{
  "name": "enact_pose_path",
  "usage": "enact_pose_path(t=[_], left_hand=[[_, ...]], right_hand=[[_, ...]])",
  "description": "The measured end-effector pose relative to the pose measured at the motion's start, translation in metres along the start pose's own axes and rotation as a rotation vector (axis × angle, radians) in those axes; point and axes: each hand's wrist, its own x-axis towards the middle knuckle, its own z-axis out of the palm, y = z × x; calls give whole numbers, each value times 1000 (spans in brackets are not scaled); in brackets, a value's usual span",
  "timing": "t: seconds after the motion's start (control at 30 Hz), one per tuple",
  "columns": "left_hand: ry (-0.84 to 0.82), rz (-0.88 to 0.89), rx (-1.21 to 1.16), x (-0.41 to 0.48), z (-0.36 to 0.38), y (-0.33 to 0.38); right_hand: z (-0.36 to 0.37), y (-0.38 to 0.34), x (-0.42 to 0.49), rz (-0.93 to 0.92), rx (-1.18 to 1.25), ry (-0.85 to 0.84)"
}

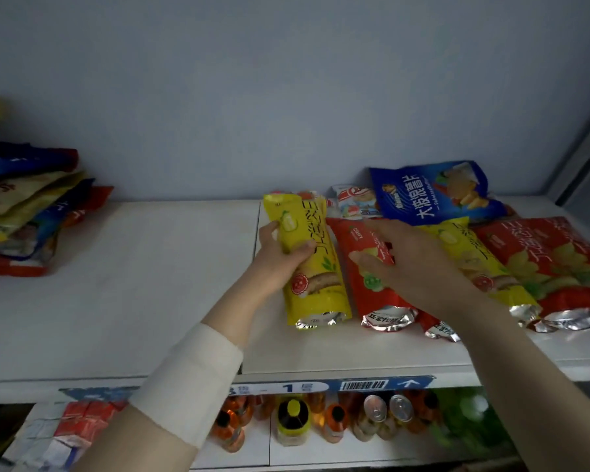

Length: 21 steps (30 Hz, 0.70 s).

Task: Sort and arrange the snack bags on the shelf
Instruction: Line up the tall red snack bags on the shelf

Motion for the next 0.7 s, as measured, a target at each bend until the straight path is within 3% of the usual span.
enact_pose_path(t=[0.07, 0.17, 0.27, 0.33, 0.43, 0.5, 0.57, 0.63, 0.7], left_hand=[[6, 124, -153, -12, -8, 5], [-54, 231, -513, -24, -12, 13], [-64, 306, -723, -33, -10, 17], [-7, 353, -661, -37, -12, 16], [-5, 309, -612, -48, -11, 23], [55, 237, -653, -46, -10, 28], [170, 186, -650, -40, -13, 32], [220, 164, -665, -35, -20, 32], [164, 166, -719, -34, -29, 28]], right_hand=[[11, -6, -4, -9, 312, 43], [23, -22, -8, -29, 881, -131], [39, -25, -6, -2, 1102, -170], [47, -26, -4, 25, 1014, -19], [58, -28, -9, -111, 213, 384], [67, -32, -15, -220, -152, 472], [72, -36, -22, -305, -164, 427], [66, -37, -27, -349, 83, 343], [55, -36, -30, -259, 424, 258]])
